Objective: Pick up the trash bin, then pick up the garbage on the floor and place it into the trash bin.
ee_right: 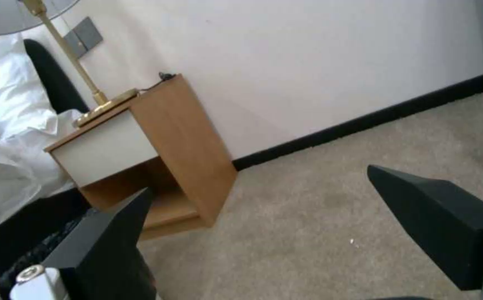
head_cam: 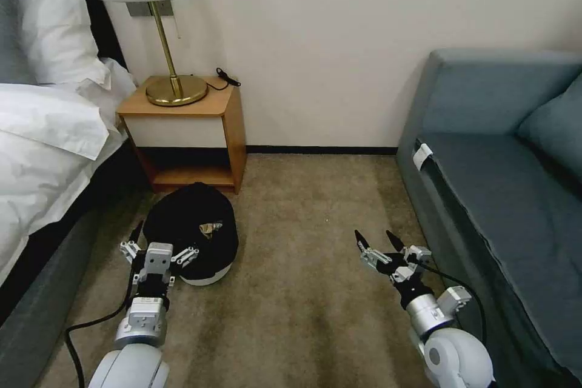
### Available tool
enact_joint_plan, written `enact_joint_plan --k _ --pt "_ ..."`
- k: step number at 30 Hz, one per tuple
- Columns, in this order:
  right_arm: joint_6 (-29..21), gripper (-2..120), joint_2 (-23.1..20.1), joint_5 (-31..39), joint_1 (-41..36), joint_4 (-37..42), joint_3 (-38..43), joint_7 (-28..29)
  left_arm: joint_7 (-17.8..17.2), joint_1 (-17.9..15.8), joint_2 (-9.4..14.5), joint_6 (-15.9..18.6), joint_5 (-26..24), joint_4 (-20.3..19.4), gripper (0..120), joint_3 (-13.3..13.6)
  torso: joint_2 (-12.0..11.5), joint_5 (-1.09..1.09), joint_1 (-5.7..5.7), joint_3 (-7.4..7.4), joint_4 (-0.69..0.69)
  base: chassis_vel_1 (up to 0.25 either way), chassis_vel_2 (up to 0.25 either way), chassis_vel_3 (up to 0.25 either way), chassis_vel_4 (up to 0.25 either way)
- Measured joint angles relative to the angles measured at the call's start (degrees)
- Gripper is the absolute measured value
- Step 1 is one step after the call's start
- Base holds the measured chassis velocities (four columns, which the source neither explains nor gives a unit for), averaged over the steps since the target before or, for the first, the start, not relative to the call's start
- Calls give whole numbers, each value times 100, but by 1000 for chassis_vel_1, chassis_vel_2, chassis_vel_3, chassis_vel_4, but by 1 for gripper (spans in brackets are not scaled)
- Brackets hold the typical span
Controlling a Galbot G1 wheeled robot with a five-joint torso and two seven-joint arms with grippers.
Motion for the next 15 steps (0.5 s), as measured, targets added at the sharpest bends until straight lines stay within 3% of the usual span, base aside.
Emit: enact_joint_plan --k 15 --pt "0 100 -1 0 1 0 0 -1 0 0 0 0 0 0 100 0 0 0 0 0 0 0 0 0 0"
